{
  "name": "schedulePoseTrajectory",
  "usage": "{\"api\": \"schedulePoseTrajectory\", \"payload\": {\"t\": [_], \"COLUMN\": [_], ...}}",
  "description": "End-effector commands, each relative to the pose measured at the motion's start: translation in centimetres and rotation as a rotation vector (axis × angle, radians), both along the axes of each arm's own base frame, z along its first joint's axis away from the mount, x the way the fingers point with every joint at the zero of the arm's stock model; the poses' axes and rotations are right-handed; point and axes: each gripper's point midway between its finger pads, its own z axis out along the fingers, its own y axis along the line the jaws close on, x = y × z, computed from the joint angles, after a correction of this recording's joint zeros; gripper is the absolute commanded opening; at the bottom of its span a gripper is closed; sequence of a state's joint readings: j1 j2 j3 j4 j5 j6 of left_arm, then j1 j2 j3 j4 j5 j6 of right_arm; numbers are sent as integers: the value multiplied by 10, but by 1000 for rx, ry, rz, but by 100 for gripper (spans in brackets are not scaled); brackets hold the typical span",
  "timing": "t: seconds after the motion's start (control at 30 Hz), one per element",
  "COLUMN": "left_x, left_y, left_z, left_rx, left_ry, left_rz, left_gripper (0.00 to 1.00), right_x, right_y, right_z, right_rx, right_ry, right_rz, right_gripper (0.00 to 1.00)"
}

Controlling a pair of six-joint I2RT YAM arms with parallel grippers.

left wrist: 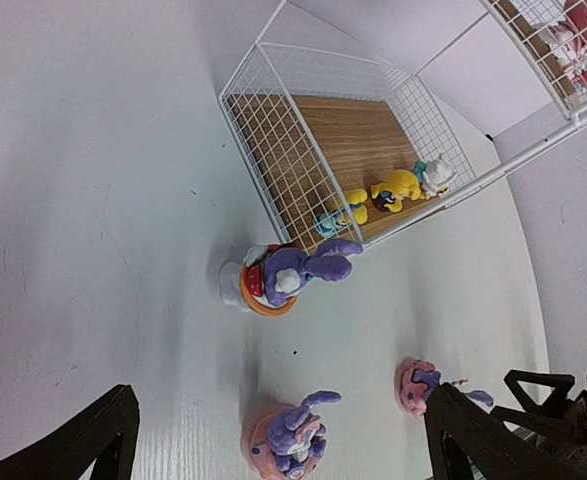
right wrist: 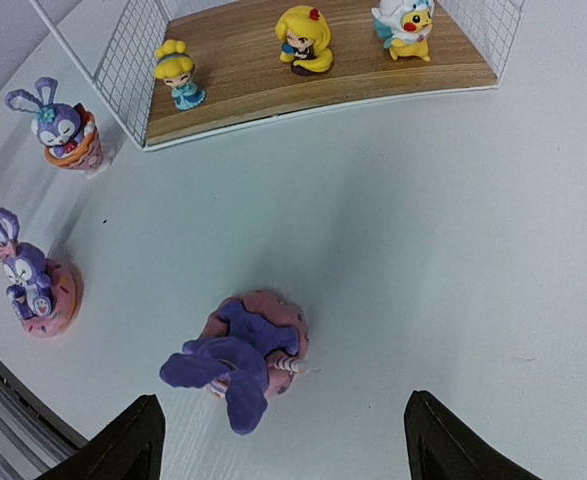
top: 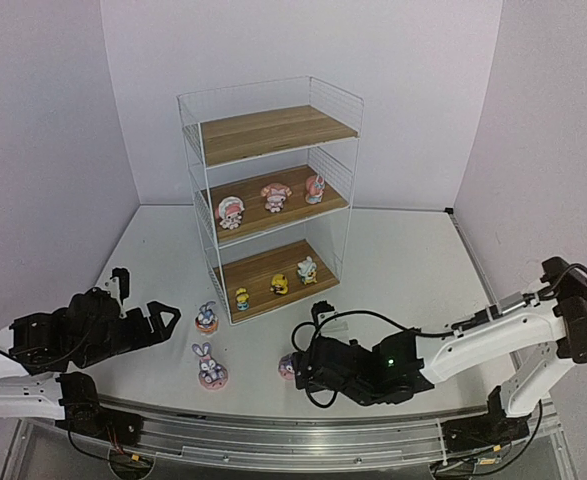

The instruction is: Place and organize the plastic toys onto the shelf

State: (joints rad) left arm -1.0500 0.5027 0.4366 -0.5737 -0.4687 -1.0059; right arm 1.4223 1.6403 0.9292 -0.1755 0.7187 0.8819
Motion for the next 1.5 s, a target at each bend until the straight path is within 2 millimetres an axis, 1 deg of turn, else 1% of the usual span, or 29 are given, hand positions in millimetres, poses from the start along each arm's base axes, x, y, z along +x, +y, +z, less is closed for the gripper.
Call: {"api": "schedulePoseTrajectory", "payload": {"t": [0.0, 0.1, 0.2, 0.3, 0.47, 0.6, 0.73, 0.83, 0.97, 1.1, 1.33, 1.43, 1.47], "left_x": [0, 0, -1, -3, -5, -8, -10, -12, -13, -13, -12, -12, -12], "left_y": [-3, -6, -9, -11, -13, -11, -9, -10, -13, -18, -24, -25, -25], "left_z": [7, 6, 5, 3, 5, 7, 11, 14, 13, 12, 11, 10, 9], "left_rx": [-79, -83, -81, -86, -110, -128, -148, -159, -162, -161, -151, -147, -146], "left_ry": [-18, -14, -8, -2, -14, -26, -34, -38, -32, -30, -30, -25, -23], "left_rz": [5, -9, -21, -38, -61, -67, -71, -87, -101, -119, -137, -140, -141], "left_gripper": [100, 100, 100, 100, 100, 100, 100, 100, 100, 100, 100, 100, 100], "right_x": [-3, -4, -1, 3, 4, 8, 11, 12, 14, 17, 23, 25, 26], "right_y": [26, 27, 24, 27, 33, 32, 29, 25, 29, 28, 27, 26, 27], "right_z": [-5, -23, -30, -30, -28, -26, -25, -27, -27, -26, -37, -40, -40], "right_rx": [115, 175, 205, 210, 231, 251, 261, 267, 260, 256, 236, 226, 222], "right_ry": [-42, 13, 3, -22, -26, -49, -68, -73, -83, -101, -79, -71, -73], "right_rz": [-148, -235, -300, -320, -334, -366, -392, -412, -414, -425, -445, -450, -448], "right_gripper": [80, 78, 75, 72, 70, 69, 65, 63, 62, 60, 55, 51, 47]}}
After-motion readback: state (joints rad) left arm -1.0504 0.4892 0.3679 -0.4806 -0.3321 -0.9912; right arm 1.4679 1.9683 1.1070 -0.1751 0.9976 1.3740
